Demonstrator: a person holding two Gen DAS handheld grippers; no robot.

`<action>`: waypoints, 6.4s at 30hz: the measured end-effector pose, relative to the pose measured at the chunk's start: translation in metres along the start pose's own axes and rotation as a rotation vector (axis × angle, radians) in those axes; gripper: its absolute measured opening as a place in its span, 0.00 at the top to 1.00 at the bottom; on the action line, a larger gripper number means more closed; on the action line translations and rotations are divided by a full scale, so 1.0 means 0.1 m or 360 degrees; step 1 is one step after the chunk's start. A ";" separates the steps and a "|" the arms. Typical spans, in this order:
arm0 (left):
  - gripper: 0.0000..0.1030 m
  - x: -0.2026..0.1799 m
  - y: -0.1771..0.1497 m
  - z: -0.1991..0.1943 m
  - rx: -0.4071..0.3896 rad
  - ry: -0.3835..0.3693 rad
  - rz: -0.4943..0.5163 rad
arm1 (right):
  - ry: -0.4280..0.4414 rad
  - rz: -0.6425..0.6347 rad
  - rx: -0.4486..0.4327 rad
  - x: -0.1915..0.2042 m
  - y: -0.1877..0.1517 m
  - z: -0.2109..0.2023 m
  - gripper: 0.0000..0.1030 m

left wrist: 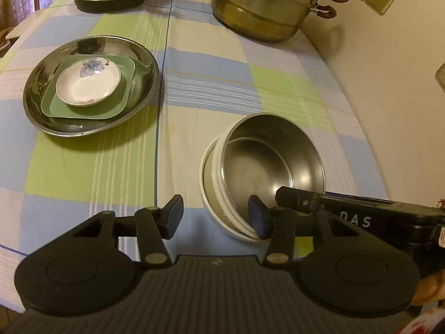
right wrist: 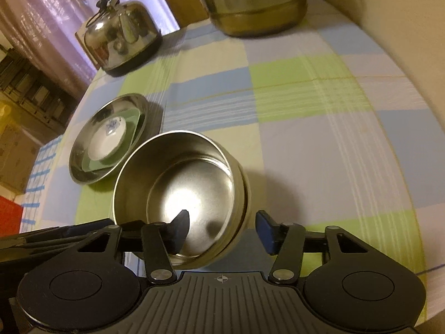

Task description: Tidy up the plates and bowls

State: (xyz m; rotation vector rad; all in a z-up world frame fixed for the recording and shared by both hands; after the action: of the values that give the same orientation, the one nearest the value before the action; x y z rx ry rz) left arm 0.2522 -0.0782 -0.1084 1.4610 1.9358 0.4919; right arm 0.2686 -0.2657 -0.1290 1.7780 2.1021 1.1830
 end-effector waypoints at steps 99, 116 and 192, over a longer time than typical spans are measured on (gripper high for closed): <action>0.29 1.04 -0.14 -1.54 -0.0229 0.0032 0.0360 | -0.0167 0.0002 -0.0215 1.33 -0.78 -0.76 0.26; 0.08 0.94 -0.12 -1.54 -0.0294 0.0010 0.0477 | -0.0225 0.0029 -0.0223 1.28 -0.80 -0.84 0.26; 0.80 0.03 0.88 0.96 0.0089 0.0139 0.0172 | -0.0080 -0.0155 0.0104 -0.11 1.00 0.94 0.79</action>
State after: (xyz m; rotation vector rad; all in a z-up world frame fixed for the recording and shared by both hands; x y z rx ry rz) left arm 0.3796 -0.0564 -0.1213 1.6110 1.9593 0.5624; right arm 0.4026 -0.2332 -0.1332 1.6919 2.1947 1.0457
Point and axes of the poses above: each gripper's, at about its wrist camera, not at the fingertips, and z roughly the way its jaws point, x to its left, y to its top, the point moved 2 cm from there along z, roughly the way its jaws point, and after that the axes turned 13 degrees about -x, right-handed, at the moved point
